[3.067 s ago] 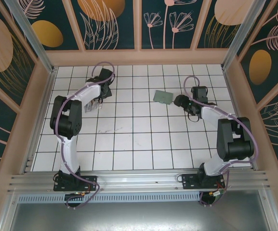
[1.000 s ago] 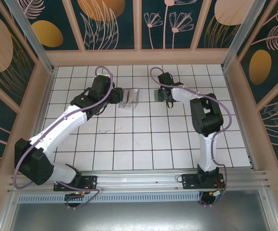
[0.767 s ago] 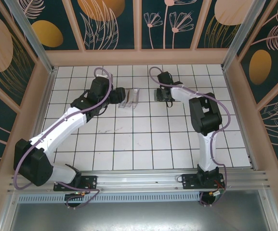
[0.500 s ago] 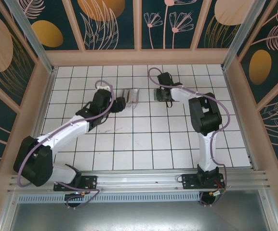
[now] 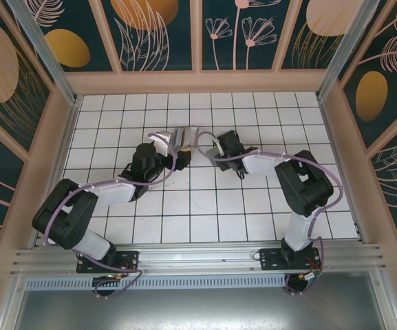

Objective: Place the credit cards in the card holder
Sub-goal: Move the card holder to the center of the table.

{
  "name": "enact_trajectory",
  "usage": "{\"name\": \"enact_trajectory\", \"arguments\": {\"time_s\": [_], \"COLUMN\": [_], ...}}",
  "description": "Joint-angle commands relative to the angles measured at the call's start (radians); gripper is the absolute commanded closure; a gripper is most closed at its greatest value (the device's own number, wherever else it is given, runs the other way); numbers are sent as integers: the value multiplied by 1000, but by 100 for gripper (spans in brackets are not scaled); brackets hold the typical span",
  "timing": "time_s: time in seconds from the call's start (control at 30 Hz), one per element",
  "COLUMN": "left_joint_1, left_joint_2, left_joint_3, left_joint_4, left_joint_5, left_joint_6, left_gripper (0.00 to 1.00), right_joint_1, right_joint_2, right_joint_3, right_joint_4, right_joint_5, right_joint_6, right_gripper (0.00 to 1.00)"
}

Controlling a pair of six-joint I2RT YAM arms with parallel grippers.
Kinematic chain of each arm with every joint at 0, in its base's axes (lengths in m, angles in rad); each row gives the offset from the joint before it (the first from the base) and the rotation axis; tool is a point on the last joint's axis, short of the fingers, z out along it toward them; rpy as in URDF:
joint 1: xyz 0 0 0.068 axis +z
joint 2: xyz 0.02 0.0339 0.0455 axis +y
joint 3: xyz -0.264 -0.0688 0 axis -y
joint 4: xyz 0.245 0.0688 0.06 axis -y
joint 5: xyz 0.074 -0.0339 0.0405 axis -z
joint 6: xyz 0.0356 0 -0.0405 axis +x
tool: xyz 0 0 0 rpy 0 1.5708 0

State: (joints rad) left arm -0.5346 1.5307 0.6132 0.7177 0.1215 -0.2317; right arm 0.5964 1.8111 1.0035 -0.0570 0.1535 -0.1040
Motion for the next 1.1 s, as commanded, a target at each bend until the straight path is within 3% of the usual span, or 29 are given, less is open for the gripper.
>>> {"name": "enact_trajectory", "arguments": {"time_s": [0.0, 0.07, 0.13, 0.17, 0.33, 0.53, 0.7, 0.77, 0.83, 0.97, 1.07], "left_joint_1": [1, 1, 2, 4, 6, 5, 6, 6, 5, 5, 6], "left_joint_2": [-39, -60, -69, -73, -110, -72, 28, 84, 115, 149, 168], "left_joint_3": [29, 22, 18, -5, -166, -150, -104, -66, -59, -46, -22], "left_joint_4": [-3, -34, -118, -130, -80, -242, -209, -229, -223, -225, -258], "left_joint_5": [91, 101, -47, -46, 148, 307, 438, 458, 426, 358, 316], "left_joint_6": [40, 4, -154, -219, -402, -324, -342, -342, -361, -378, -361], "left_gripper": [9, 9, 10, 9, 10, 13, 20, 31, 37, 37, 38], "right_joint_1": [61, 118, 173, 197, 220, 189, 121, 82, 34, -43, -43], "right_joint_2": [-82, -106, -111, -105, -136, -210, -276, -311, -334, -355, -349], "right_joint_3": [-52, -87, -113, -122, -144, -177, -181, -183, -190, -240, -286], "right_joint_4": [-58, -91, -123, -114, -63, 13, 33, 37, 60, 108, 149], "right_joint_5": [-45, -128, -239, -243, -216, -162, -166, -205, -289, -482, -518], "right_joint_6": [-153, -251, -361, -388, -470, -521, -378, -257, -91, 153, 276], "right_gripper": [77, 73, 70, 70, 65, 51, 48, 48, 48, 48, 48]}}
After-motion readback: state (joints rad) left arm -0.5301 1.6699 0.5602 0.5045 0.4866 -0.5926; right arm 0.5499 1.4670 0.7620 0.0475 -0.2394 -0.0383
